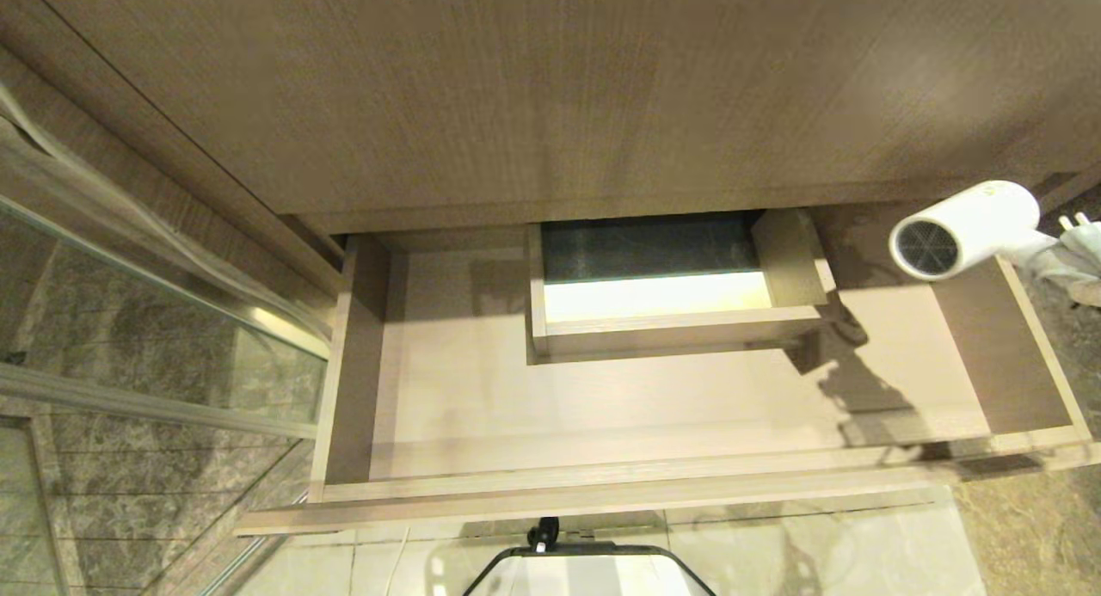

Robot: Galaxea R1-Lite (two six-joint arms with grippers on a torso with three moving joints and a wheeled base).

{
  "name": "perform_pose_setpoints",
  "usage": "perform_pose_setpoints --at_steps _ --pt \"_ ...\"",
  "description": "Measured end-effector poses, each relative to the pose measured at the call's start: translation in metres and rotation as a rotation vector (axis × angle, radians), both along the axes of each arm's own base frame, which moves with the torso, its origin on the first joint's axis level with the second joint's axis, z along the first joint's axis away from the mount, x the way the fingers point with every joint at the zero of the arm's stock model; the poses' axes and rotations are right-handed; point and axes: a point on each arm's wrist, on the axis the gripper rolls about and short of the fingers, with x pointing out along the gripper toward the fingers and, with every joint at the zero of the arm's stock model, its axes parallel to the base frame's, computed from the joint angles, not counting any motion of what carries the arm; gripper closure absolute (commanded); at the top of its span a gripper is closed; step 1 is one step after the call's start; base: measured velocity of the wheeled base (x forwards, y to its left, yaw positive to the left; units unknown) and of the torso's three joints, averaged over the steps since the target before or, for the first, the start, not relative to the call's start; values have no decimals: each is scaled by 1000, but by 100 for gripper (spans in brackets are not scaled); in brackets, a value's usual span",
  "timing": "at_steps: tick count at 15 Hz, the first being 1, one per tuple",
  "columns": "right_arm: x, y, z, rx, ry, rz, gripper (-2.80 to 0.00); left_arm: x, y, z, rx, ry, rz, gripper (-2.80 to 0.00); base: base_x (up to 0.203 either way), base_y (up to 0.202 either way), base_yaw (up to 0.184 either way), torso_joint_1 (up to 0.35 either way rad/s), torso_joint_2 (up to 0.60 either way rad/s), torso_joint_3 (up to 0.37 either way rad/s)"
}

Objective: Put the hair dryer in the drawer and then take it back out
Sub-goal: Place it on the countertop

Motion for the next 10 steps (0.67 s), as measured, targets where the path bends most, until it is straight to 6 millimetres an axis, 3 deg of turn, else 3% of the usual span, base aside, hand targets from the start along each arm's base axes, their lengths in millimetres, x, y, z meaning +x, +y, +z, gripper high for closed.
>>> perform_pose_setpoints --at_steps 5,10 --pt "-110 42 -5 -55 -127 -18 0 0 0 0 0 0 -1 0 0 0 0 0 0 0" --pt "-171 66 -8 -62 -318 -54 0 0 0 0 0 0 0 0 0 0 0 5 -4 -4"
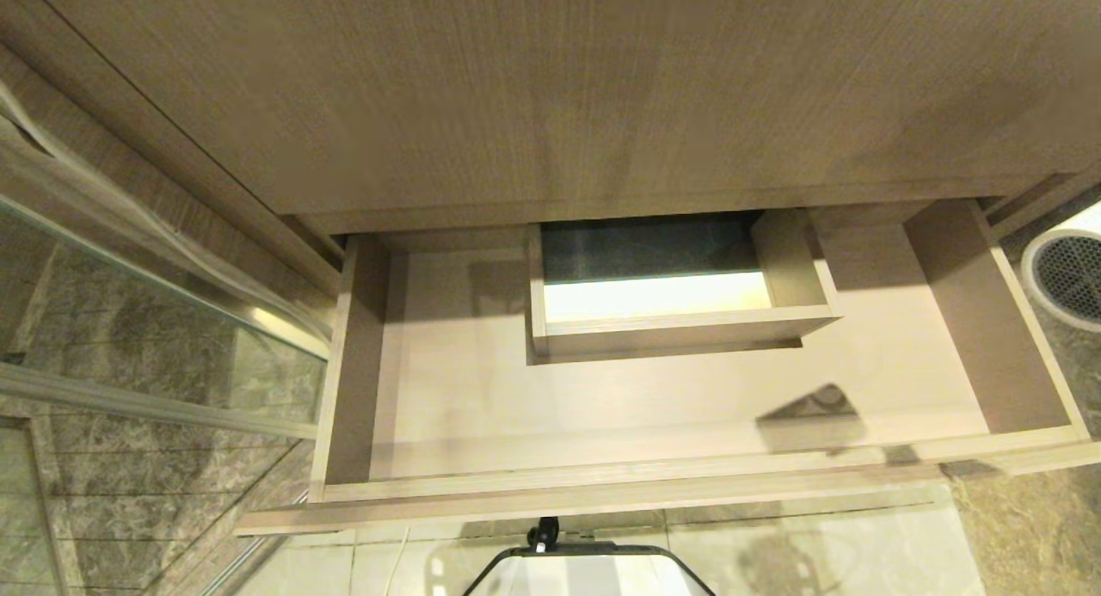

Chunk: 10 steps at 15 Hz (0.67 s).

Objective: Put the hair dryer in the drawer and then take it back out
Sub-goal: Place it on the countertop

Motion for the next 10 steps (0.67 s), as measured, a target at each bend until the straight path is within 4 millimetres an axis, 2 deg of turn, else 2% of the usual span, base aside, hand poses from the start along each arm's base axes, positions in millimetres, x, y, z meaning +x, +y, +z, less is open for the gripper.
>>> perform_pose_setpoints --at_steps 5,8,10 --pt "-33 14 -7 -13 -118 -9 0 0 0 0 0 0 -1 0 0 0 0 215 -384 -141" --pt "-43 18 -5 -32 -164 -9 0 0 0 0 0 0 0 0 0 0 0 84 -492 -198" --pt "-46 20 -5 -40 -183 -10 0 0 0 0 -1 0 0 0 0 0 0 358 -512 -214"
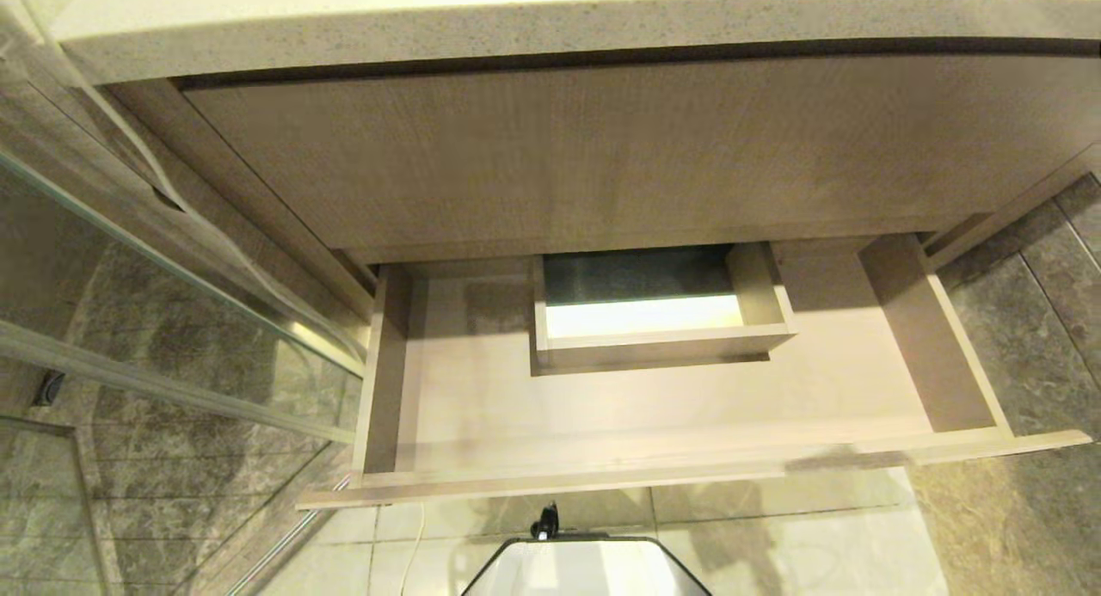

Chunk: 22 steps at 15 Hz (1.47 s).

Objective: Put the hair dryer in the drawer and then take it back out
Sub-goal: Place it on the countertop

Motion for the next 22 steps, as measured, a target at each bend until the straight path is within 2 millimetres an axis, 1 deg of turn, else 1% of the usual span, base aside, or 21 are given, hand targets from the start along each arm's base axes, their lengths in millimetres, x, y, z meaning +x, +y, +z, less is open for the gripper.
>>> perform_pose_setpoints --at_steps 3,13,19,22 --pt "1 0 2 -5 -16 -2 0 0 0 0 0 -1 0 0 0 0 0 446 -502 -237" --pt "6 -2 8 -2 -8 -3 0 0 0 0 0 -1 0 0 0 0 0 318 -574 -265" --pt "9 -4 15 -1 -8 -9 0 0 0 0 0 0 -1 0 0 0 0 220 -407 -196" --pt "15 -7 25 -1 -4 -32 0 0 0 0 0 -1 0 0 0 0 0 143 -275 -122"
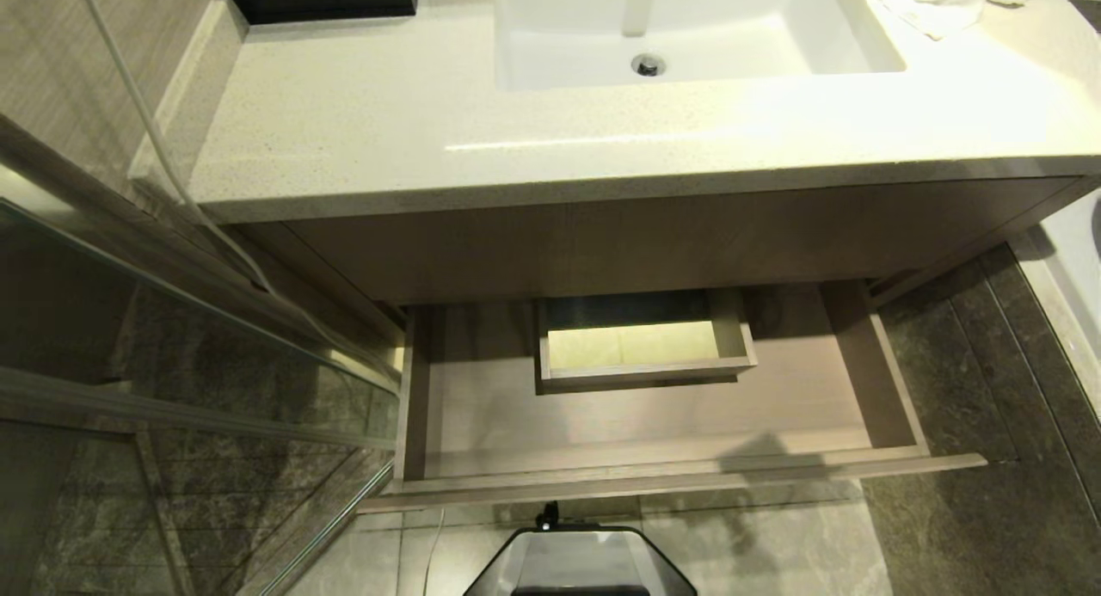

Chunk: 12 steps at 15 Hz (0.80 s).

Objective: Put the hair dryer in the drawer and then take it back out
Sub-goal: Place it on the countertop

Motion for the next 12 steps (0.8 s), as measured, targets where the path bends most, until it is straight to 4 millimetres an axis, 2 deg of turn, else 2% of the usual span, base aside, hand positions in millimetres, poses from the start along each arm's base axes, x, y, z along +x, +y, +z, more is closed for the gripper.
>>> perform_pose_setpoints --at_steps 4,12 --pt "10 -5 16 -2 13 -34 0 0 0 0 0 2 -1 0 0 0 0 71 -4 67" --pt "31 -16 34 13 27 -98 0 0 0 0 1 1 0 0 0 0 0 266 -15 243"
